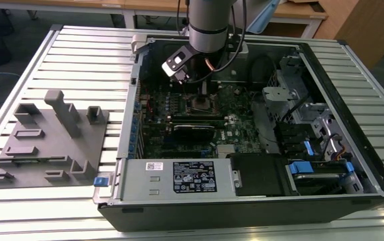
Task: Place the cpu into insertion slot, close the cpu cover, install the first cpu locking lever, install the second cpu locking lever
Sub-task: 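Place the cpu into insertion slot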
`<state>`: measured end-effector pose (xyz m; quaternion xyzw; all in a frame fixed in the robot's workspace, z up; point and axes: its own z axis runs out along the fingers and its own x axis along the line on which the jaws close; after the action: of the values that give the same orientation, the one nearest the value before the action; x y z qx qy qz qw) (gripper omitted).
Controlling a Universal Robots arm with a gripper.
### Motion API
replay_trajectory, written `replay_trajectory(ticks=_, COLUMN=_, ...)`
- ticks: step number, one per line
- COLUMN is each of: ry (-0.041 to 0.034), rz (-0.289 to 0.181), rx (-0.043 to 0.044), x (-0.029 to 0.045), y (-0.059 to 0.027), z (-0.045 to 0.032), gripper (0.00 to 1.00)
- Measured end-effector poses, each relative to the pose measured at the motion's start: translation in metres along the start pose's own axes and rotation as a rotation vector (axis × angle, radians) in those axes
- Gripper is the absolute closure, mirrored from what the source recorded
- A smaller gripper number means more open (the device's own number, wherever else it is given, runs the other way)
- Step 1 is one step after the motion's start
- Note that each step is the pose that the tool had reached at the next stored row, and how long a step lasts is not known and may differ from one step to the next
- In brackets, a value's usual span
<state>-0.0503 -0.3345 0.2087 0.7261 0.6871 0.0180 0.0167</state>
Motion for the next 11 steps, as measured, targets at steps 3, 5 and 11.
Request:
replay_trajectory(ticks=3, ry=-0.0002, rz=0.0, rx=0.0001, x=0.0, y=0.0004, z=-0.0082, gripper=0.9)
replay_trajectory(ticks=5, ry=-0.0002, rz=0.0, rx=0.0002, x=0.0, y=0.0007, z=-0.0139, gripper=0.9)
replay_trajectory(ticks=11, ry=-0.0002, rz=0.0, rx=0.0001, x=0.0001, y=0.0014, z=-0.0286, gripper=0.9)
